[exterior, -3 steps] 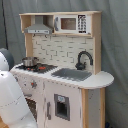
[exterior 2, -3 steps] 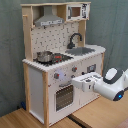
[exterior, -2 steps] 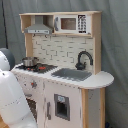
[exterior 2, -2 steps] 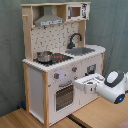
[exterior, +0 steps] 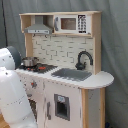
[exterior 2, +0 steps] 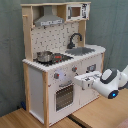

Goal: Play with the kitchen

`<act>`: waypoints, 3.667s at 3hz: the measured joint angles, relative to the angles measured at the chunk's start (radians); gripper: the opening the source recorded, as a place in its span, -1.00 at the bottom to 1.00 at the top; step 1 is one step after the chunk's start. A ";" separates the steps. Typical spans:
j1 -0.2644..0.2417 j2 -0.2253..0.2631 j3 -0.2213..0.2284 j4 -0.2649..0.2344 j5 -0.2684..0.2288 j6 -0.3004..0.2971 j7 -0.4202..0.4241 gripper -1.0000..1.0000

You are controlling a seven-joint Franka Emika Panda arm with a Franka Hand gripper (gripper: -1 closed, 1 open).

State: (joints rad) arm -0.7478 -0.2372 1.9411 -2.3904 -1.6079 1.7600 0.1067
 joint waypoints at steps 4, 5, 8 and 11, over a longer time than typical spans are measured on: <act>0.001 0.120 -0.155 -0.059 -0.235 0.081 0.200 1.00; 0.002 0.139 -0.149 -0.075 -0.264 0.085 0.302 1.00; 0.005 0.144 -0.141 -0.149 -0.310 0.099 0.650 1.00; 0.004 0.139 -0.088 -0.147 -0.335 0.122 0.974 1.00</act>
State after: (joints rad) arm -0.7435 -0.0978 1.8531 -2.5377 -1.9427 1.8817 1.0807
